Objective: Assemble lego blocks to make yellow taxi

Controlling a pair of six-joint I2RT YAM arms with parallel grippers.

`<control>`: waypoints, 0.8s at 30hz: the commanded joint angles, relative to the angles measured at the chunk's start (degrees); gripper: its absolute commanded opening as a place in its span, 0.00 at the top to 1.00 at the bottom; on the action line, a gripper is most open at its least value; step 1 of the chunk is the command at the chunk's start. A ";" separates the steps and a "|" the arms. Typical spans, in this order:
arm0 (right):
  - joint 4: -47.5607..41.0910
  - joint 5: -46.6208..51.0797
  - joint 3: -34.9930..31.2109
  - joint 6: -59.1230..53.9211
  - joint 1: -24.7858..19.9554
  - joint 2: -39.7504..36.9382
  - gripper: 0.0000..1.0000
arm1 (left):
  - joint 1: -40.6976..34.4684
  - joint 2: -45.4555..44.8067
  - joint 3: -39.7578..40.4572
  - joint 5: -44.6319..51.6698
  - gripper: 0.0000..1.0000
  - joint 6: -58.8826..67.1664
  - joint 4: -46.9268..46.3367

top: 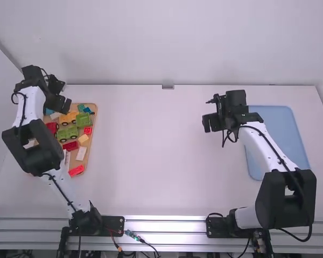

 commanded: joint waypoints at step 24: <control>-0.61 0.09 2.03 -4.44 8.72 0.22 0.01 | 1.36 5.79 1.29 5.53 0.01 24.37 -0.98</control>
